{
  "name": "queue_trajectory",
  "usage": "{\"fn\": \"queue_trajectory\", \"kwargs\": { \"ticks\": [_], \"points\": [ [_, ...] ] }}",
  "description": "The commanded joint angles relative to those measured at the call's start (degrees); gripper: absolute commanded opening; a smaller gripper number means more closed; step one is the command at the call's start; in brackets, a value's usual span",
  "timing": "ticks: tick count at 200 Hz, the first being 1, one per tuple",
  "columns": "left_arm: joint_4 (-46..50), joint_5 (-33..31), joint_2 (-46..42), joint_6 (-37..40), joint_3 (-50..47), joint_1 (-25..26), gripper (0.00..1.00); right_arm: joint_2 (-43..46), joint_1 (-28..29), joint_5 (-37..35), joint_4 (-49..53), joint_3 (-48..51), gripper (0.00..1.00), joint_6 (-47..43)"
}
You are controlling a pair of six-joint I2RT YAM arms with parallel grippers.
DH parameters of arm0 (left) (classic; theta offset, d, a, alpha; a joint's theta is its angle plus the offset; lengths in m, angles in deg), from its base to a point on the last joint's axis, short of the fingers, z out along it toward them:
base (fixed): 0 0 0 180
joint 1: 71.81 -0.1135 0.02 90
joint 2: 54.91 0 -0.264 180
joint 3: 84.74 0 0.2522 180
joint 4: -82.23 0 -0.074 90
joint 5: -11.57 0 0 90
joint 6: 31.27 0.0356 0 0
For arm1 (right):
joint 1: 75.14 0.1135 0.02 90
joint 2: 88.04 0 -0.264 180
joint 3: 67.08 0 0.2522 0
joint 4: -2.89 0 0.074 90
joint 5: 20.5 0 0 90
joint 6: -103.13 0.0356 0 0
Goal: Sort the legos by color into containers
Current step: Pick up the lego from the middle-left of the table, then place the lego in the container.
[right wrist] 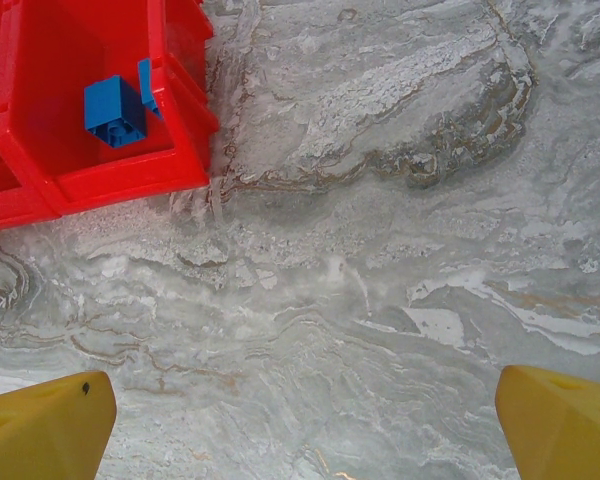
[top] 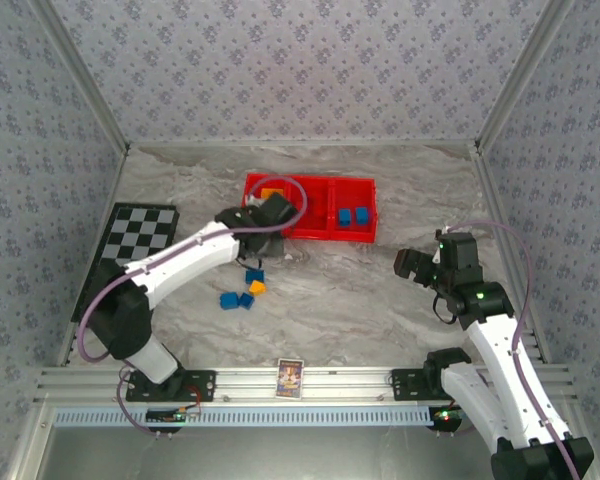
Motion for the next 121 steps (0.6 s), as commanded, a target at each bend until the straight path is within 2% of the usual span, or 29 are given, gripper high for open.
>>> {"fn": "queue_trajectory", "kwargs": {
  "ticks": [1, 57, 100, 121],
  "points": [
    [-0.84, 0.05, 3.56, 7.51, 6.02, -5.35, 0.34, 1.15, -0.17, 0.09, 0.67, 0.11, 1.00, -0.34],
    [-0.90, 5.70, 19.13, 11.94, 22.43, -13.27, 0.34, 1.70, -0.15, 0.18, 0.75, 0.20, 1.00, -0.17],
    [1.43, 7.28, 28.99, 11.96, 32.05, -15.40, 0.34, 1.98, 0.00, 0.35, 0.67, 0.31, 1.00, -0.10],
    [2.49, 7.40, 31.59, 11.60, 34.06, -15.49, 0.41, 2.01, 0.00, 0.46, 0.69, 0.39, 1.00, 0.08]
  ]
}}
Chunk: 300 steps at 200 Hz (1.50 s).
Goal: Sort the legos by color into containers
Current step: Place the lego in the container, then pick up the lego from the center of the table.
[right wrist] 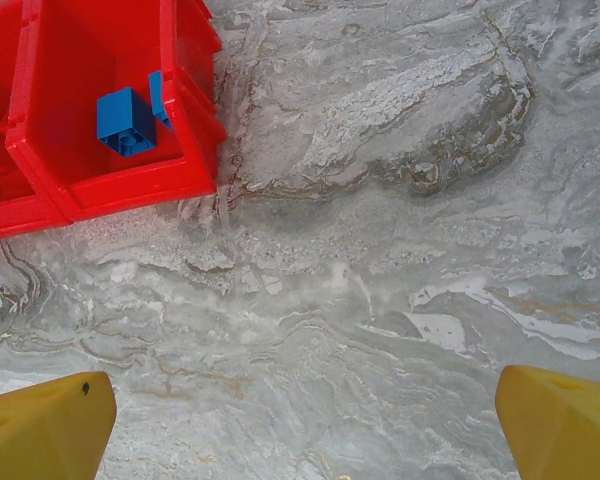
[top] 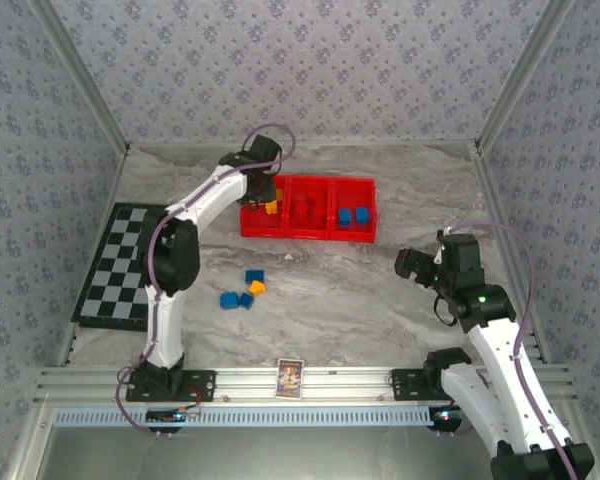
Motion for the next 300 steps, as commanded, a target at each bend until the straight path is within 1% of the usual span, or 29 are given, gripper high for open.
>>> {"fn": "queue_trajectory", "kwargs": {
  "ticks": [1, 33, 47, 62, 105, 123, 132, 144, 172, 207, 232, 260, 281, 300],
  "points": [
    [3.15, 1.17, 2.04, 0.52, 3.75, -0.11, 0.41, 0.55, 0.00, 0.48, 0.70, 0.41, 1.00, 0.12],
    [1.65, 0.79, 1.26, -0.23, 1.28, -0.11, 0.57, 0.37, 0.00, 0.43, 0.66, 0.44, 1.00, 0.24],
    [1.28, 0.88, 0.28, -0.08, 0.22, -0.11, 0.65, 0.18, 0.00, 0.46, 0.64, 0.43, 1.00, 0.13],
    [1.06, 1.07, -1.09, 0.29, -0.42, -0.11, 0.69, -0.09, 0.00, 0.46, 0.55, 0.43, 1.00, 0.07],
    [-2.64, 3.14, -9.24, 2.75, -5.50, 0.53, 0.80, -0.43, -0.05, 0.33, 0.49, 0.47, 1.00, -0.02],
    [-2.96, 2.31, -13.05, 3.98, -7.63, 1.55, 0.86, -0.52, -0.05, 0.22, 0.47, 0.48, 1.00, 0.00],
    [-3.10, 1.37, -14.94, 3.94, -9.05, 2.33, 0.90, -0.56, -0.08, 0.21, 0.47, 0.41, 1.00, -0.08],
    [-3.41, 0.90, -17.49, 3.49, -11.56, 3.24, 0.99, -0.57, -0.09, 0.16, 0.47, 0.43, 1.00, -0.11],
    [-3.78, 0.40, -23.05, 2.17, -19.14, 5.47, 1.00, -0.68, -0.05, 0.08, 0.39, 0.43, 1.00, -0.10],
    [-3.82, -0.59, -29.87, -0.26, -30.43, 9.70, 1.00, -0.84, -0.14, 0.40, 0.14, 0.48, 1.00, -0.28],
    [-2.35, -0.37, -33.27, 1.04, -36.03, 13.09, 1.00, -1.23, -0.24, 0.71, 0.16, 0.43, 1.00, -0.24],
    [0.43, 1.06, -34.83, 3.66, -39.67, 16.28, 0.99, -1.37, -0.20, 0.86, 0.04, 0.43, 1.00, -0.37],
    [1.60, 0.79, -35.85, 3.43, -42.09, 18.58, 0.95, -1.49, -0.26, 0.71, 0.15, 0.43, 1.00, -0.32],
    [1.43, 2.30, -36.02, 2.15, -44.06, 19.31, 0.86, -1.51, -0.14, 0.68, 0.17, 0.45, 1.00, -0.37]
  ]
}}
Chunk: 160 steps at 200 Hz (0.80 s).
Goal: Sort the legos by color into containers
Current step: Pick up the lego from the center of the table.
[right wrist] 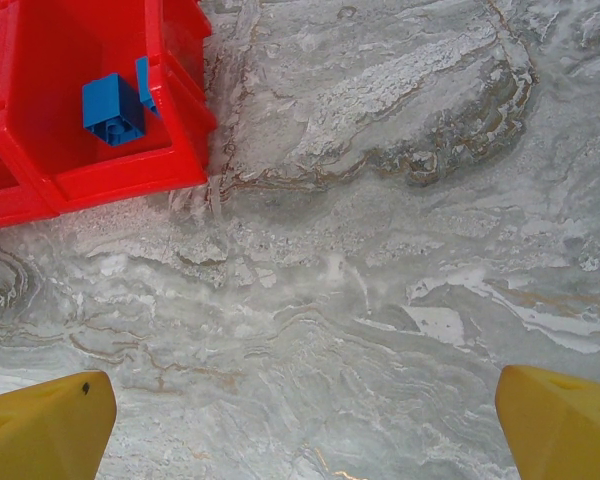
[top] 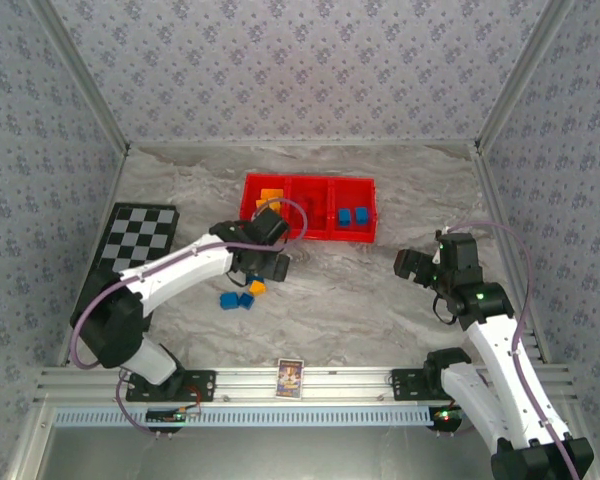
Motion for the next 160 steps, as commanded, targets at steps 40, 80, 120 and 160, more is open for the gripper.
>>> {"fn": "queue_trajectory", "kwargs": {
  "ticks": [40, 80, 120, 160],
  "points": [
    [1.76, 1.40, 0.09, -2.84, -3.97, 1.01, 0.75, -0.36, -0.03, 0.64, 0.34, 0.13, 1.00, -0.25],
    [1.24, 1.50, 3.59, -3.59, -4.11, 0.90, 0.68, -0.34, 0.04, 0.55, 0.36, 0.12, 1.00, -0.28],
    [0.94, 1.41, 7.54, -4.63, -3.94, 0.63, 0.60, -0.38, 0.04, 0.53, 0.36, 0.11, 1.00, -0.24],
    [0.48, 1.80, 9.82, -5.27, -3.98, 0.40, 0.54, -0.39, 0.04, 0.43, 0.34, 0.11, 1.00, -0.28]
  ]
}}
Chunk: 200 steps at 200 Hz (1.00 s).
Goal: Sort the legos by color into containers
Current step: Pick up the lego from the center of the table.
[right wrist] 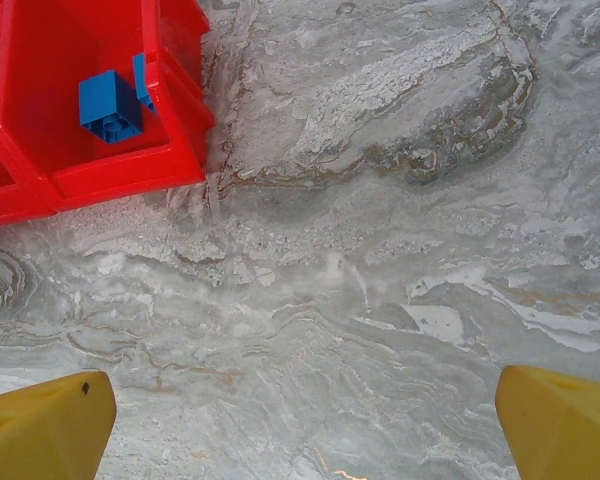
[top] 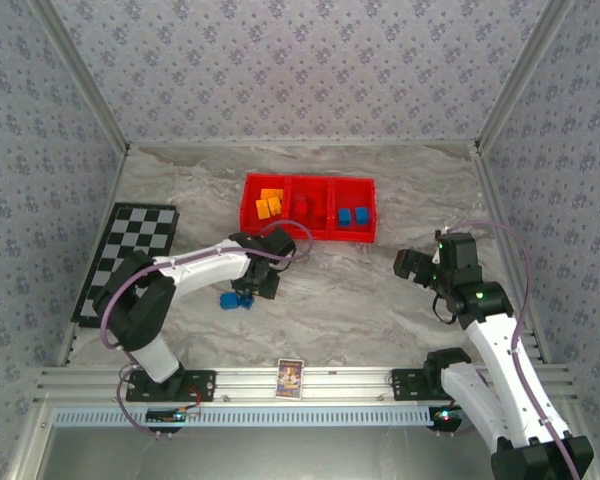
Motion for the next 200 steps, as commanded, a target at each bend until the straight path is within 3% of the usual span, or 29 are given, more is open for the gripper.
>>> {"fn": "queue_trajectory", "kwargs": {
  "ticks": [1, 76, 141, 200],
  "points": [
    [0.33, 0.44, 1.19, -1.03, -0.11, -0.39, 0.54, -0.02, 0.02, 0.45, 0.31, 0.11, 1.00, -0.24],
    [-1.65, 1.18, 4.53, -1.52, 0.78, -0.45, 0.43, 0.01, 0.03, 0.38, 0.34, 0.15, 1.00, -0.28],
    [1.20, -1.56, 3.12, -2.95, 3.91, -0.48, 0.24, 0.08, 0.09, 0.29, 0.40, 0.09, 1.00, -0.28],
    [5.77, -4.21, -4.44, -3.12, 12.21, -1.76, 0.24, 0.02, 0.07, 0.23, 0.31, 0.12, 1.00, -0.23]
  ]
}}
